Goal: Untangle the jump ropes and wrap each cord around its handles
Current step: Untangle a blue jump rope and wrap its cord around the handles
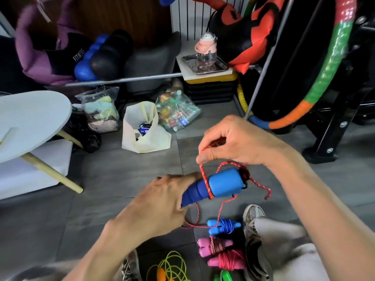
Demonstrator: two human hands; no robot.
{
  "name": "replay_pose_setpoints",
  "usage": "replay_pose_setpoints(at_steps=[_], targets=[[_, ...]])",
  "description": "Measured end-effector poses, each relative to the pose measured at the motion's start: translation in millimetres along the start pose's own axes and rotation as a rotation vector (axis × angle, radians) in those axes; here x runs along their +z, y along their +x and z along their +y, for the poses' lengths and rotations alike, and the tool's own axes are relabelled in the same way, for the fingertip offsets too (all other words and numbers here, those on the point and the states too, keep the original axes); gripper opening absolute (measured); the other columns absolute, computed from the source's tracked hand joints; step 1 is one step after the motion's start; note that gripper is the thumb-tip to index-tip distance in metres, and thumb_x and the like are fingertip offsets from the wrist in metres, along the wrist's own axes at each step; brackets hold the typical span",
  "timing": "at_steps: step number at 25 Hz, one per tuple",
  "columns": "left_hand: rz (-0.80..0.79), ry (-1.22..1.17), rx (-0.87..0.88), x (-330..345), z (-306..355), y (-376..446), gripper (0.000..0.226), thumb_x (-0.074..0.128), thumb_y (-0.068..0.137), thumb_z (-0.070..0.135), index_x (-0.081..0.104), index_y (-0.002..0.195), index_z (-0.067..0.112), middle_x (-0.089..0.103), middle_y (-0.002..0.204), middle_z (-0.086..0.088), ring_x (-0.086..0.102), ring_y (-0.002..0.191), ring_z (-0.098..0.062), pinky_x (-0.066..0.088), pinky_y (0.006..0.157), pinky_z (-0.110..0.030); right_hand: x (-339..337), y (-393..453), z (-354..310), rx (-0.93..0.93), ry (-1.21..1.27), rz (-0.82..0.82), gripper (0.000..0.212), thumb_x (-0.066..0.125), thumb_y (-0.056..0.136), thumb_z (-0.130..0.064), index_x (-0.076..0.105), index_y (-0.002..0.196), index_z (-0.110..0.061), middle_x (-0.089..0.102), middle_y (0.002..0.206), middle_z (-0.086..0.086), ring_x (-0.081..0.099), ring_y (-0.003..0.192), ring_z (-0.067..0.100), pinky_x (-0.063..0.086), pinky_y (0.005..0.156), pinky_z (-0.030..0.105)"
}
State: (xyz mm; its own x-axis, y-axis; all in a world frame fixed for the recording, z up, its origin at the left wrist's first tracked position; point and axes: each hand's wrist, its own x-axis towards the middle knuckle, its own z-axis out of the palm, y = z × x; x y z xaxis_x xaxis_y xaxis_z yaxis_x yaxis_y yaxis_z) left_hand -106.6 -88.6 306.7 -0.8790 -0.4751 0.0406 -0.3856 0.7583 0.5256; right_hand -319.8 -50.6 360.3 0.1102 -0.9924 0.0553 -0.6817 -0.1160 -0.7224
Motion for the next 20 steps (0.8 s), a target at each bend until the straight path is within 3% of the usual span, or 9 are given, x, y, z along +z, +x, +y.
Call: replay_pose_setpoints(at_steps=[2, 4, 7, 8, 11, 14, 17, 20], targets=[[0.035, -0.078, 0.046, -10.7, 0.2, 0.0, 0.046, 0.069, 0.074, 0.011, 0.046, 0.101, 0.040, 0.054, 0.071, 0.014, 0.050, 0.067, -0.009, 0.040, 0.060, -0.017, 2.8, 2.1, -0.2, 0.051, 0.208, -0.071, 0.006, 0.078, 0.079, -0.022, 0.076, 0.076, -0.017, 0.066, 0.060, -0.010, 0.052, 0.055, -0.001, 0.038, 0.057, 0.013], [0.125, -0.208, 0.039, -18.5, 2.7, -0.6, 0.039, 0.072, 0.075, 0.012, 0.053, 0.097, 0.038, 0.061, 0.075, 0.014, 0.054, 0.067, -0.008, 0.045, 0.062, -0.019, 6.0, -2.6, 2.5, 0.105, 0.501, -0.083, 0.010, 0.075, 0.080, -0.014, 0.071, 0.071, -0.012, 0.066, 0.062, -0.007, 0.058, 0.057, -0.001, 0.045, 0.057, 0.013], [0.232, -0.418, -0.012, -22.2, 8.9, -0.1, 0.035, 0.075, 0.075, 0.011, 0.058, 0.084, 0.040, 0.062, 0.074, 0.024, 0.053, 0.065, 0.003, 0.041, 0.064, -0.008, 16.5, -11.3, 6.0, 0.119, 0.809, 0.071, 0.006, 0.079, 0.064, -0.017, 0.073, 0.062, -0.018, 0.067, 0.062, -0.006, 0.063, 0.058, -0.003, 0.051, 0.057, 0.014], [0.230, -0.503, -0.045, -21.5, 9.0, 0.1, 0.031, 0.074, 0.074, 0.012, 0.059, 0.082, 0.037, 0.060, 0.071, 0.023, 0.050, 0.063, 0.005, 0.041, 0.064, -0.007, 22.3, -9.1, 5.1, 0.144, 0.871, 0.103, 0.014, 0.075, 0.069, -0.013, 0.074, 0.058, -0.021, 0.066, 0.057, -0.008, 0.061, 0.053, -0.002, 0.049, 0.053, 0.014], [0.216, -0.779, -0.166, -18.6, 4.1, 1.7, 0.014, 0.073, 0.072, 0.017, 0.062, 0.079, 0.023, 0.058, 0.066, 0.005, 0.047, 0.056, -0.009, 0.041, 0.052, -0.017, 39.8, 2.6, 3.5, 0.290, 0.995, 0.126, 0.056, 0.046, 0.098, -0.006, 0.060, 0.046, -0.020, 0.039, 0.037, -0.007, 0.033, 0.030, 0.005, 0.030, 0.037, 0.017], [0.286, -0.974, -0.248, -17.2, -3.3, 4.7, 0.025, 0.075, 0.069, 0.015, 0.061, 0.088, 0.007, 0.059, 0.070, -0.015, 0.050, 0.059, -0.023, 0.044, 0.053, -0.030, 45.5, 11.9, 3.4, 0.292, 1.123, 0.166, 0.042, 0.036, 0.104, -0.015, 0.051, 0.066, -0.022, 0.027, 0.043, -0.004, 0.017, 0.030, 0.004, 0.008, 0.044, 0.021], [0.323, -1.184, -0.255, -20.7, -0.9, 5.4, 0.044, 0.069, 0.071, 0.002, 0.055, 0.113, 0.005, 0.060, 0.079, -0.020, 0.058, 0.063, -0.024, 0.050, 0.056, -0.033, 50.1, 17.3, 5.1, 0.262, 1.149, 0.177, 0.019, 0.047, 0.095, -0.021, 0.050, 0.076, -0.021, 0.035, 0.052, -0.001, 0.016, 0.035, 0.003, 0.006, 0.041, 0.017], [0.358, -1.272, -0.322, -23.9, -2.6, 4.4, 0.047, 0.068, 0.071, 0.002, 0.056, 0.116, 0.007, 0.061, 0.081, -0.023, 0.060, 0.062, -0.027, 0.051, 0.056, -0.034, 57.9, 20.1, 3.1, 0.234, 0.968, 0.164, 0.017, 0.050, 0.096, -0.012, 0.051, 0.080, -0.018, 0.050, 0.059, 0.002, 0.021, 0.038, 0.005, 0.013, 0.037, 0.015]])
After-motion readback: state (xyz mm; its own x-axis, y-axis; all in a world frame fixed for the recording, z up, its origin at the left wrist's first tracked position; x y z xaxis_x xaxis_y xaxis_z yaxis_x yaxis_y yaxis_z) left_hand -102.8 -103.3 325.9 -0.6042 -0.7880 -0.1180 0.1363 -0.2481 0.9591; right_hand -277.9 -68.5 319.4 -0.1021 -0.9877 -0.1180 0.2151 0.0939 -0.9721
